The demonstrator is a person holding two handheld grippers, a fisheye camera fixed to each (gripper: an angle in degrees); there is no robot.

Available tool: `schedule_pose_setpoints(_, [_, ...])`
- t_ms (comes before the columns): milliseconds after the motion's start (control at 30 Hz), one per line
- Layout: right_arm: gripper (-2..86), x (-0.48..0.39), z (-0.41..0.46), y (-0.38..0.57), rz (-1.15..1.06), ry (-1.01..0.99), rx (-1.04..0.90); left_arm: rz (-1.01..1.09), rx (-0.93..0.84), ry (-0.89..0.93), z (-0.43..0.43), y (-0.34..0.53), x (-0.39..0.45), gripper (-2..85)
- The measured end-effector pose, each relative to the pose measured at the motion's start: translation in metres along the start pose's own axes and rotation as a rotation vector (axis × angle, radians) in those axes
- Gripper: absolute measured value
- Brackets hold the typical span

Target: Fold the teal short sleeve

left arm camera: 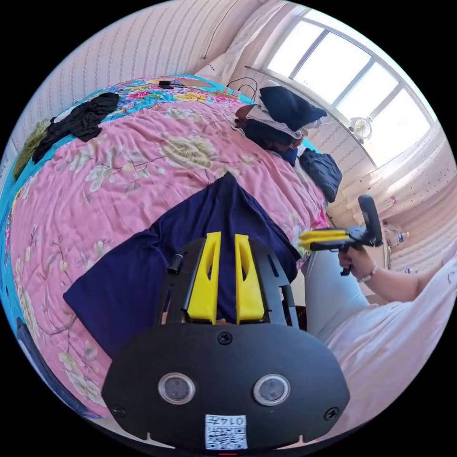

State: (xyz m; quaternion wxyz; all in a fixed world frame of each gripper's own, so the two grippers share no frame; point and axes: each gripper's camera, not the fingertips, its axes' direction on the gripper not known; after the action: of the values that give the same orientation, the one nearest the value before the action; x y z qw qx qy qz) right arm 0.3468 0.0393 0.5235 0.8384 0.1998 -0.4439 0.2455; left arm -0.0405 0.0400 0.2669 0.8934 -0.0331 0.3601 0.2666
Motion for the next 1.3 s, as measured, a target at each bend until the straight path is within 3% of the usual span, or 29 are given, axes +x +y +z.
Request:
schedule_pose_setpoints(200, [15.5, 0.009, 0.025, 0.0, 0.004, -0.048, -0.102, -0.051, -0.098, -0.017, 0.052, -0.097, 0.003, 8.2])
schedule_pose_setpoints(367, [4.4, 0.011, 0.028, 0.005, -0.082, -0.047, -0.121, 0.011, -0.181, -0.124, 0.1, -0.159, 0.024, 8.5])
schedule_pose_setpoints(600, [1.6, 0.018, 0.029, 0.014, -0.126, -0.09, -0.113, 0.083, -0.319, -0.252, 0.137, -0.179, 0.03, 0.4])
schedule_pose_setpoints(900, [1.1, -0.03, 0.025, 0.023, -0.299, -0.248, -0.083, 0.062, -0.228, -0.268, 0.05, -0.156, -0.009, -1.0])
schedule_pose_setpoints(1300, [2.3, -0.249, 0.14, 0.012, -0.774, -0.314, -0.246, -0.277, -0.058, -0.393, -0.132, -0.014, -0.168, -0.6])
